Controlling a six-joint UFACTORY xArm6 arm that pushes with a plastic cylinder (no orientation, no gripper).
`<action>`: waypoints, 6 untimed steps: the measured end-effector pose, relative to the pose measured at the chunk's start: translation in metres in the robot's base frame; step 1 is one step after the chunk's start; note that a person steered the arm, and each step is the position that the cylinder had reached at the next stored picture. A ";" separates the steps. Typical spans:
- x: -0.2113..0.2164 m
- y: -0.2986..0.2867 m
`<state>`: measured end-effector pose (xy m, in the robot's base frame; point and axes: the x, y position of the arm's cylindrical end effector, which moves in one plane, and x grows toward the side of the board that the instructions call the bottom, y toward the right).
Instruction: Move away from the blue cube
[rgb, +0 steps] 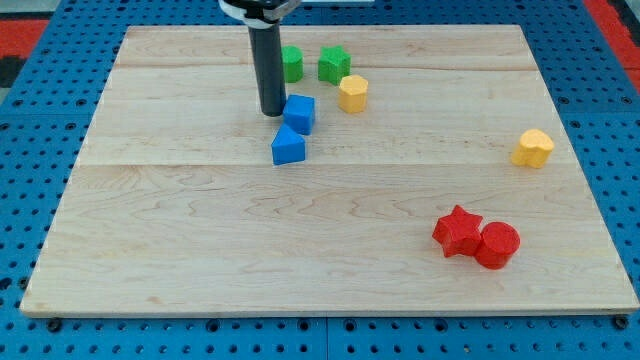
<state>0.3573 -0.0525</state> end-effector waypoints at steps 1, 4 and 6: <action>0.001 0.017; 0.014 -0.134; 0.187 -0.108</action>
